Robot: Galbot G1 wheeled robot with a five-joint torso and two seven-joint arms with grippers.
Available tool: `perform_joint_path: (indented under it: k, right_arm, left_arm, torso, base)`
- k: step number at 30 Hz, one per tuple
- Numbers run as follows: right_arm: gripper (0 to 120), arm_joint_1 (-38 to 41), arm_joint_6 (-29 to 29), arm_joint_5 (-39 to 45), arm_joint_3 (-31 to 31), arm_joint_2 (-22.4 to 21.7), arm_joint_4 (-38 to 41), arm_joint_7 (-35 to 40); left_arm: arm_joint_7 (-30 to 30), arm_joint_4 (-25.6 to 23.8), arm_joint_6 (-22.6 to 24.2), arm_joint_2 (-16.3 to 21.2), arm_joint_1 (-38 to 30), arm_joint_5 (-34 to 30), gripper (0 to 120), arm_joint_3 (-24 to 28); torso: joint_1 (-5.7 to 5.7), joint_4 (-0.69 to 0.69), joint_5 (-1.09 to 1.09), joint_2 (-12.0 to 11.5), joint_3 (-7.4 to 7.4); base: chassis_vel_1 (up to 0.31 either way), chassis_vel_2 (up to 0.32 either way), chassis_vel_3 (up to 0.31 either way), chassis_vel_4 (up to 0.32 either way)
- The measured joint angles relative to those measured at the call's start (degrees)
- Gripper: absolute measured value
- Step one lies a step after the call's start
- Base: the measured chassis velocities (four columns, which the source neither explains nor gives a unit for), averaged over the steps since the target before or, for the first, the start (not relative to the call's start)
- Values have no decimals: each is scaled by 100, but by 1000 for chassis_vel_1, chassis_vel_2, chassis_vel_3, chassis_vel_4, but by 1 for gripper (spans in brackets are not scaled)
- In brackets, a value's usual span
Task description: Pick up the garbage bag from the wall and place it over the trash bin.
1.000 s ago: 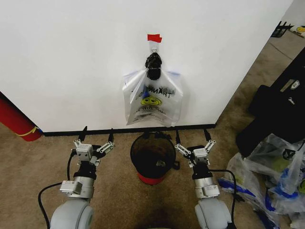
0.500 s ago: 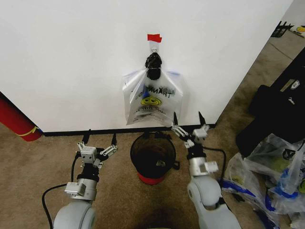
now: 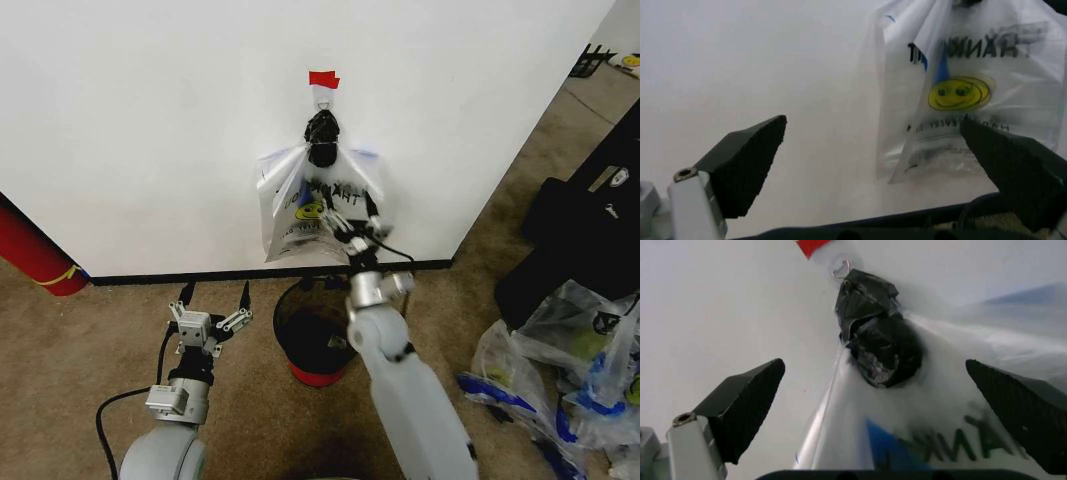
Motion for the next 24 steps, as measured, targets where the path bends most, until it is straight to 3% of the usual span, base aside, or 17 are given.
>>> perform_joint_path:
  k: [8, 14, 19, 24]
  right_arm:
    - [95, 498, -4, 587, -51, 1, -517, 1]
    - [77, 621, -14, 725, -90, 2, -601, 0]
    - [54, 720, -16, 703, -136, 18, -732, -29]
    - [38, 823, -14, 675, -88, 17, -848, -50]
  left_arm:
    - [-1, 73, -16, -13, -14, 20, 100, -34]
    - [-6, 134, -38, -16, -40, 19, 100, -16]
    - [-7, 193, -41, -21, -98, 26, 100, 53]
    - [-9, 238, -44, -15, -116, 30, 100, 74]
  torso:
    - [0, -2, 1, 0, 0]
    - [0, -1, 1, 0, 0]
    - [0, -2, 2, 1, 0]
    - [0, -1, 2, 1, -1]
  base:
    - [0, 0, 0, 0]
    - [0, 0, 0, 0]
    - [0, 0, 0, 0]
    - [0, 0, 0, 0]
